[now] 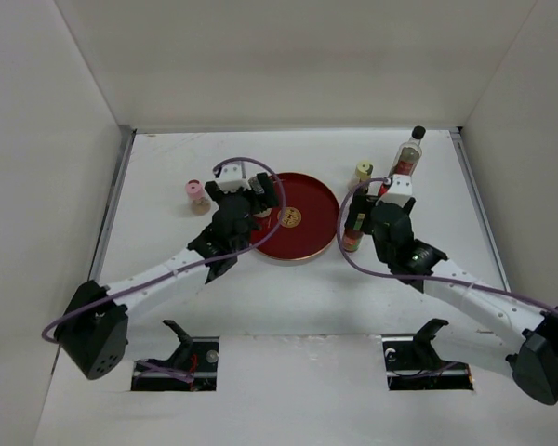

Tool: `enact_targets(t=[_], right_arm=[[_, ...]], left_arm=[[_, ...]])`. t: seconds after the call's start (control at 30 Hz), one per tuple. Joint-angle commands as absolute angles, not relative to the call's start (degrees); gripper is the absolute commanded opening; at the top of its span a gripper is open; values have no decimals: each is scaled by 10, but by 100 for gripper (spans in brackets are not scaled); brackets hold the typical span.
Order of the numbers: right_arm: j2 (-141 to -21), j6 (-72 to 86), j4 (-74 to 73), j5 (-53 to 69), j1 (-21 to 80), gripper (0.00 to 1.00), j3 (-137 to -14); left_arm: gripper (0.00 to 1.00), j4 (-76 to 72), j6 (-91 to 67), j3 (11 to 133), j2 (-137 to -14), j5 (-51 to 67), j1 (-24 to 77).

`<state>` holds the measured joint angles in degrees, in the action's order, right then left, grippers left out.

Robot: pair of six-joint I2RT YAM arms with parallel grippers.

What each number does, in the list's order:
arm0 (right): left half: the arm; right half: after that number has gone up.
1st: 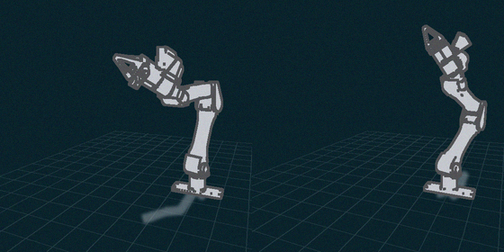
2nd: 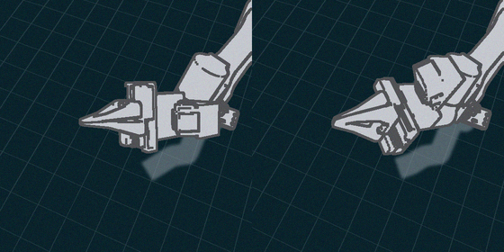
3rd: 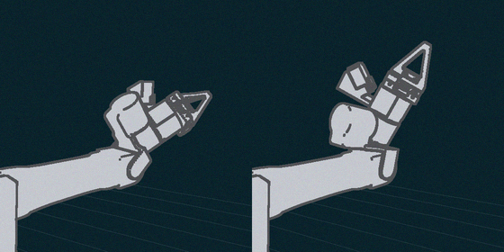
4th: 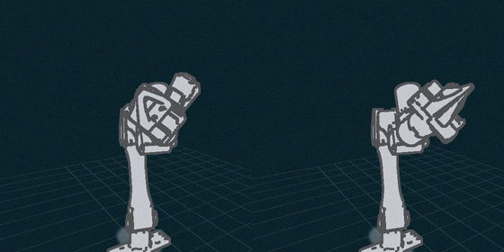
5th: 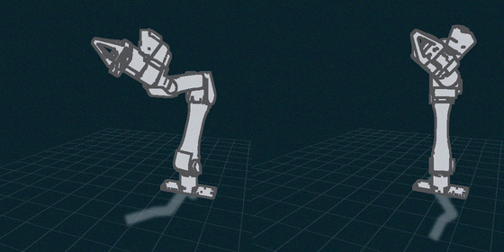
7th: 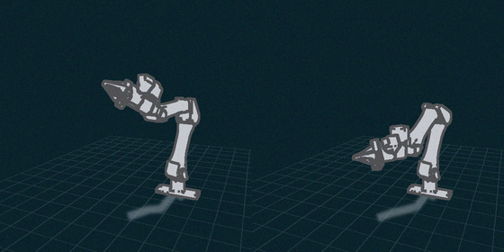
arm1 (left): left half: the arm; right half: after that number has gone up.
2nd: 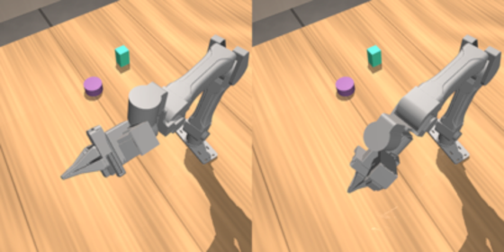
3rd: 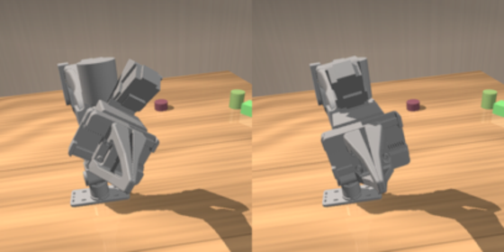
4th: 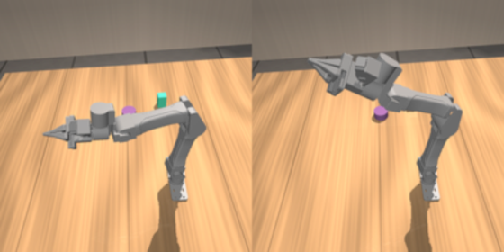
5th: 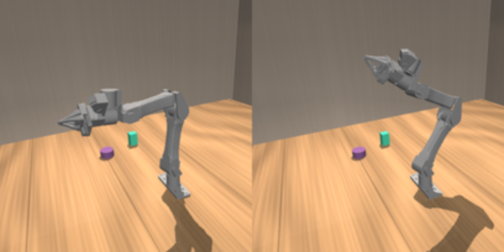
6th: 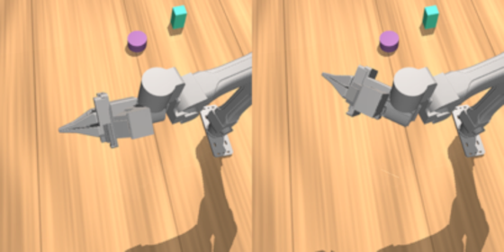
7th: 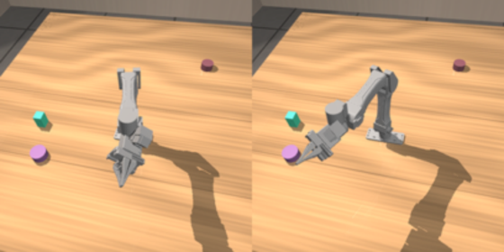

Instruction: Organize the condiment bottles

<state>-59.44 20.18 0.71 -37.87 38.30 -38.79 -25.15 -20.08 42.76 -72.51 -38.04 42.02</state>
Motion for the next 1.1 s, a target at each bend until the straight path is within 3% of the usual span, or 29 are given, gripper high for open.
enact_targets(t=[0.0, 0.13, 0.33, 0.4, 0.63, 1.07], right_arm=[[-616, 213, 3, -343, 357, 96, -423], [-651, 219, 8, -319, 341, 77, -437], [-678, 213, 32, -340, 343, 33, -444], [-665, 209, 42, -358, 343, 27, -446], [-666, 161, 55, -351, 364, 23, -545], [-934, 139, 126, -284, 392, 22, -771]], left_arm=[[97, -274, -233, 382, -680, -373, 413], [96, -279, -255, 329, -637, -356, 417], [96, -274, -277, 259, -582, -345, 425], [96, -279, -279, 241, -563, -342, 429], [96, -334, -280, 183, -497, -342, 416], [96, -396, -285, 112, -436, -352, 391]])
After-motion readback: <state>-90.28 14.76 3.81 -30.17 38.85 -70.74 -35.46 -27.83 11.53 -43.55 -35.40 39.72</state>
